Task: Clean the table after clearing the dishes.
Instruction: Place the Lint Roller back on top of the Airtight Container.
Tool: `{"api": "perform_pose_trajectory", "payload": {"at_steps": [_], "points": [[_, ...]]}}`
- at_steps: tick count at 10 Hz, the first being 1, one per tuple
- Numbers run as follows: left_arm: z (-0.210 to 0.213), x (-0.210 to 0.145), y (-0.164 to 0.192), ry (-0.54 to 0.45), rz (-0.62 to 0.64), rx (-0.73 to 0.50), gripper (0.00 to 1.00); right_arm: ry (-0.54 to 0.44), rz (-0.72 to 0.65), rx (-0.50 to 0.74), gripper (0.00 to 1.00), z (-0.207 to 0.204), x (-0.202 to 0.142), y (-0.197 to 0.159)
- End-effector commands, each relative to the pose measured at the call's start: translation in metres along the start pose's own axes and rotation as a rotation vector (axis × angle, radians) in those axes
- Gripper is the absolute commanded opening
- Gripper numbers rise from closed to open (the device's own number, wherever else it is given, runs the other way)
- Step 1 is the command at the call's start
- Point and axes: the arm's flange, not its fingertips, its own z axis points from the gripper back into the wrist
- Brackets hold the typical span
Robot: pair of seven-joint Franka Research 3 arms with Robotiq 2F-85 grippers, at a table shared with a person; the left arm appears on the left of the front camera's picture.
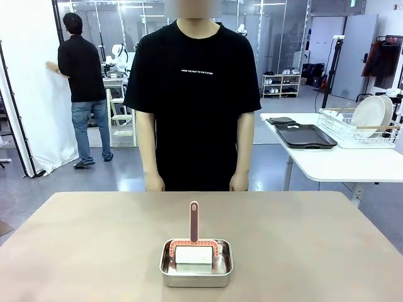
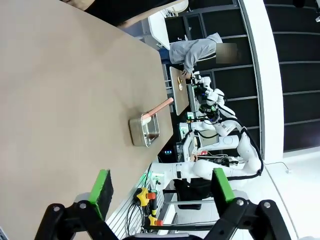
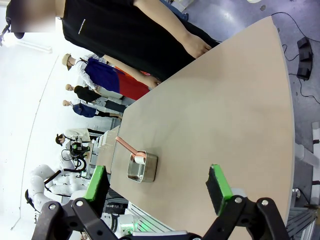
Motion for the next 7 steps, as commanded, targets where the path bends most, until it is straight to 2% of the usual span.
{"api": "perform_pose_trajectory", "payload": {"at_steps": [1, 7], "points": [[0.0017, -0.0038, 0.0008, -0.006, -0.007, -0.007, 1.0, -0.002, 0.002, -0.002, 1.0, 0.0006, -0.0004, 0.0032], [0.0017, -0.0038, 0.0008, -0.006, -0.007, -0.007, 1.0, -0.002, 0.002, -0.002, 1.0, 0.0006, -0.0004, 0.0032]]}}
